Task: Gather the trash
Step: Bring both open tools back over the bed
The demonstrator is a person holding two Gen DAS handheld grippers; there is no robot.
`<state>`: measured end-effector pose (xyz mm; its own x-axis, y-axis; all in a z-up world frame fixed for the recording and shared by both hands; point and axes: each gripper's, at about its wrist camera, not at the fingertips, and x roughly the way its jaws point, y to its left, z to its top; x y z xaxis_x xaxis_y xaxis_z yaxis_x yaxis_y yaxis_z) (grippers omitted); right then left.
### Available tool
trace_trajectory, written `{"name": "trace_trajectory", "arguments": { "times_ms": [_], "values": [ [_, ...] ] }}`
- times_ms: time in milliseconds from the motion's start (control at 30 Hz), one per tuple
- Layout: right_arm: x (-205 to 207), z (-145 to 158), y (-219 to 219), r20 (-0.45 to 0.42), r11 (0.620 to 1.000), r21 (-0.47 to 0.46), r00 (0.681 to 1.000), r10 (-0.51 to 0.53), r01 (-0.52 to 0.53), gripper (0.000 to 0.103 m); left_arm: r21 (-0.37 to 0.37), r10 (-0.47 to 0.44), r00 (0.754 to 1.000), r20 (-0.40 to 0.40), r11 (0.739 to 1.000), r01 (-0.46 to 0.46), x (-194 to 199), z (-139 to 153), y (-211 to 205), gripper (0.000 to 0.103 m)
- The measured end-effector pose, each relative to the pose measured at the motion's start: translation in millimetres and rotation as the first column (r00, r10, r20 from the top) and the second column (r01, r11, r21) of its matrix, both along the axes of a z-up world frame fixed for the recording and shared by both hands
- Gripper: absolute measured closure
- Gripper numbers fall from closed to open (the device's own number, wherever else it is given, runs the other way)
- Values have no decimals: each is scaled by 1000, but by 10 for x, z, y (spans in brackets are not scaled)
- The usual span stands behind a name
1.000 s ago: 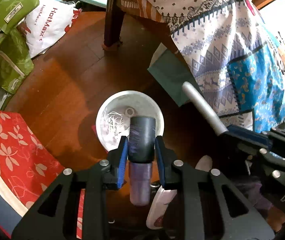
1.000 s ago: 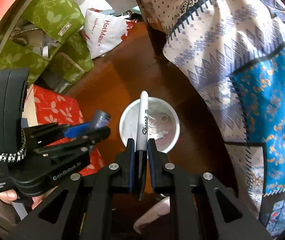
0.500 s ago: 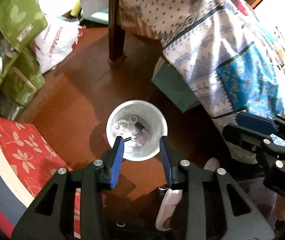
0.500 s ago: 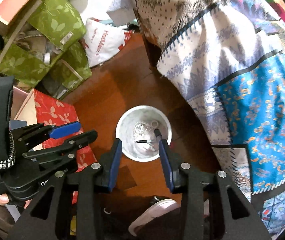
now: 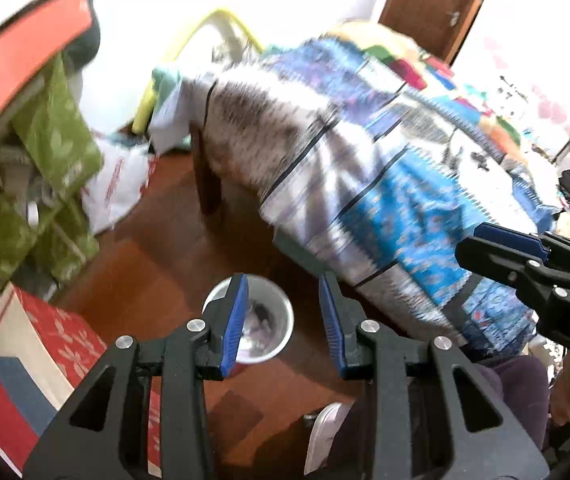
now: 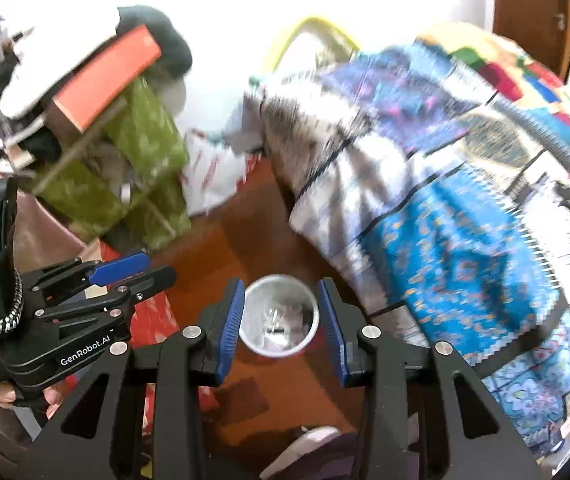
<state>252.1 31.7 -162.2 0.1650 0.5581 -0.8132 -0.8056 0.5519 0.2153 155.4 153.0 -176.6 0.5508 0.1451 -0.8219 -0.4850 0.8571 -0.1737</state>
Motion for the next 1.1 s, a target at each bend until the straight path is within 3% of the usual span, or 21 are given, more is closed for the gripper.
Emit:
{"name": "trace_trajectory", "arguments": {
  "times_ms": [367, 567, 800, 867, 933, 1000, 1033, 1100],
  "values": [
    [-13, 878, -975, 156, 972, 201, 976, -152, 120, 68, 144, -94, 973, 209, 988, 64, 83, 988, -769, 68],
    [79, 1166, -1470, 242, 947, 256, 935, -257, 194, 68, 191, -177, 944, 278, 973, 127, 292, 1286, -1199, 68],
    [281, 1306, -1913, 303, 917, 270, 878, -372, 295, 68, 223, -280, 913, 298, 950, 218, 790, 1424, -1644, 67],
    [365, 1324, -2019, 312, 905, 272, 860, -403, 326, 66, 226, -303, 904, 302, 944, 241, 909, 1438, -1732, 63],
    [447, 1332, -2119, 318, 893, 272, 842, -435, 358, 54, 229, -325, 897, 299, 937, 263, 1059, 1438, -1825, 54],
    [553, 1332, -2228, 318, 874, 283, 820, -475, 396, 32, 228, -346, 892, 292, 931, 287, 1221, 1422, -1901, 40],
    [602, 1326, -2275, 316, 862, 290, 809, -495, 415, 29, 225, -350, 891, 289, 929, 292, 1283, 1411, -1928, 31],
    [729, 1300, -2370, 302, 843, 296, 793, -529, 449, 27, 216, -349, 890, 293, 931, 294, 1456, 1379, -1968, 22]
  ]
}}
